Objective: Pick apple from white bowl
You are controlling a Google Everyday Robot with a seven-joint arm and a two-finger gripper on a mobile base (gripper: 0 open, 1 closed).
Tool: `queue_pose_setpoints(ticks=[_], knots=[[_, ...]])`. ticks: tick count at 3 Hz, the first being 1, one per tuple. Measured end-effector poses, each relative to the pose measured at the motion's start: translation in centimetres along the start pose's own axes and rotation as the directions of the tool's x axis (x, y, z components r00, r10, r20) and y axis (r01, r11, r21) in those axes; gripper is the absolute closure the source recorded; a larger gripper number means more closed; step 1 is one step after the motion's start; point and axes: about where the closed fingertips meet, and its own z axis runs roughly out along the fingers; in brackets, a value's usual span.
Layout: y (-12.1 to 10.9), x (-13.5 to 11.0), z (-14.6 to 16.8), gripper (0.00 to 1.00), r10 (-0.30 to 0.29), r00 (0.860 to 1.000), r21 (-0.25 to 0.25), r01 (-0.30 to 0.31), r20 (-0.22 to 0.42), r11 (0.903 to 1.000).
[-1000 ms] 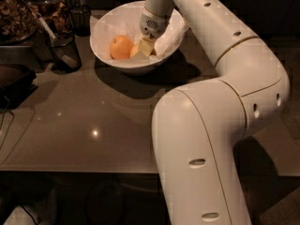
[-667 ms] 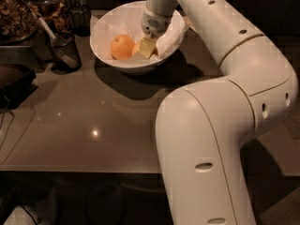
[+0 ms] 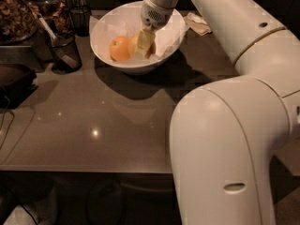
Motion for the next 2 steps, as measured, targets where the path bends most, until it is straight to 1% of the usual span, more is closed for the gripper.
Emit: queue_pose_setpoints(ticks=[1, 2], knots=[[1.41, -1.05, -3.03, 1.00, -0.043, 0.999, 0.042, 0.042, 0.019, 0.9982], [1.55, -1.20, -3.44, 1.00, -0.045, 0.999, 0.048, 0.044, 0.022, 0.9979]])
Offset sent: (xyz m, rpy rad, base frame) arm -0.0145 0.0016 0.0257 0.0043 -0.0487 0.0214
